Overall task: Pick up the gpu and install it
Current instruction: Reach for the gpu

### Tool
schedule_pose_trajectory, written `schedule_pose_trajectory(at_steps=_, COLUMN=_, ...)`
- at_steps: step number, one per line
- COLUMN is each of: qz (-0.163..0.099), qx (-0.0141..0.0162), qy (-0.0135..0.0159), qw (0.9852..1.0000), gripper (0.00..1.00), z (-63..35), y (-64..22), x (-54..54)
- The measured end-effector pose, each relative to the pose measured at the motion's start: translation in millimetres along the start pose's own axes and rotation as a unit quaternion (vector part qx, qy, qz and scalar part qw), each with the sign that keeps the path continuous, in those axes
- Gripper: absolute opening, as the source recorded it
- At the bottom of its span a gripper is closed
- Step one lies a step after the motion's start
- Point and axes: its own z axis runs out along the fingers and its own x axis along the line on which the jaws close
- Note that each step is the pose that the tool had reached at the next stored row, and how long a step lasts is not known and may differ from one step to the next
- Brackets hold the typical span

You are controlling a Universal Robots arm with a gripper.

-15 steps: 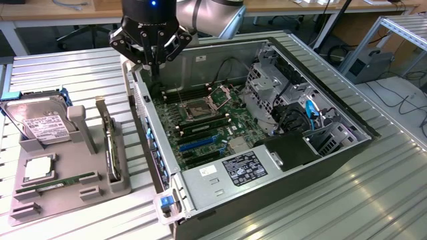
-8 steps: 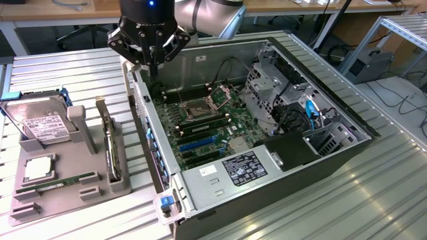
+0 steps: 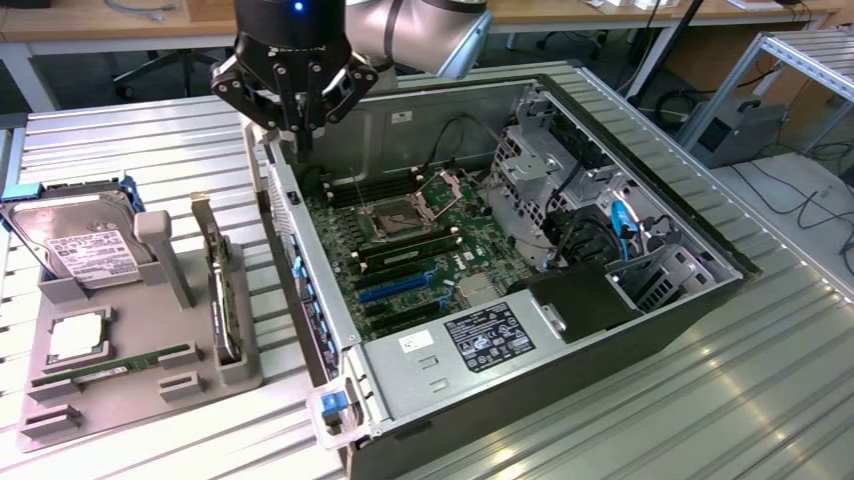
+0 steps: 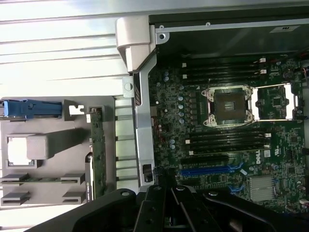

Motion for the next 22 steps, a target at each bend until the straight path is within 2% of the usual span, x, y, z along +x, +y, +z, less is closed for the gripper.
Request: schedule_pose_trajectory(at_steps=22, qz=0.000, qx=0.0000, qy=0.0000, qw=1.0000, gripper=0.11, z=-0.2, y=-0.6, x=7.2)
